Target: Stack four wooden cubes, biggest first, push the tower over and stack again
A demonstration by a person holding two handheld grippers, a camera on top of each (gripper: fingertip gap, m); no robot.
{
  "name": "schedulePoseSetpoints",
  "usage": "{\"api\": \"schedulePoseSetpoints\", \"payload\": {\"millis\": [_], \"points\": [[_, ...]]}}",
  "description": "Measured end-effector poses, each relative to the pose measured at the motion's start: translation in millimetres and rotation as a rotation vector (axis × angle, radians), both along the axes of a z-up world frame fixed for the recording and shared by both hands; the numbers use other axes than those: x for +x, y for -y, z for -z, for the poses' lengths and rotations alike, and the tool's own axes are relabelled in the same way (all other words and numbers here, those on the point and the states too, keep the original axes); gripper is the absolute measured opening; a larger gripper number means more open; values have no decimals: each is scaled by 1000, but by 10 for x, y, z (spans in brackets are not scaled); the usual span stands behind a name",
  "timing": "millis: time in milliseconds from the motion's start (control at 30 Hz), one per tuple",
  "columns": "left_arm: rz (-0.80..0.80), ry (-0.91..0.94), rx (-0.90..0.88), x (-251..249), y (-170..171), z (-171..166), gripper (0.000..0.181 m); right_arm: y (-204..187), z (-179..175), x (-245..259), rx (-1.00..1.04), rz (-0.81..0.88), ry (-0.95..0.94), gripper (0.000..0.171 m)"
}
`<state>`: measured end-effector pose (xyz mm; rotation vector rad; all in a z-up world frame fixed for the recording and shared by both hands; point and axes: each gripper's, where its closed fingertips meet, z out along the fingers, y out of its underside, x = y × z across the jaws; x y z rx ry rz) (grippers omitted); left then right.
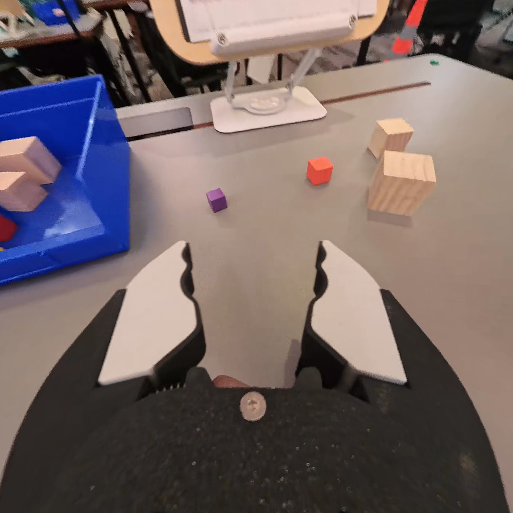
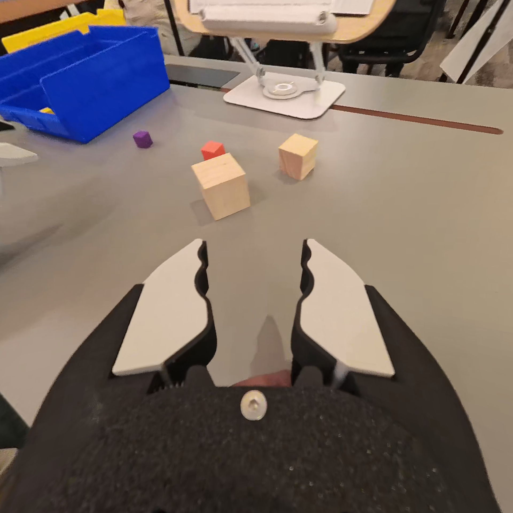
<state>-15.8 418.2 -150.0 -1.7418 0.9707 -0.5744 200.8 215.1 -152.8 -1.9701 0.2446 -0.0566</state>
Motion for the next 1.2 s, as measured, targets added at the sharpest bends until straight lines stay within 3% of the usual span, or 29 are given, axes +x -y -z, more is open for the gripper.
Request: {"api": "schedulePoseSetpoints", "payload": {"millis": [100,367,1200], "points": [[-75,22,22,-126,-9,35,97,-97,53,-164,-35,-6,50,68],[-109,80,99,-226,38,-96,103,-147,-56,-291,-40,8,109,72],[-57,71,47,-106,146,57,92,-47,9,-221,-44,35,98,73]]}}
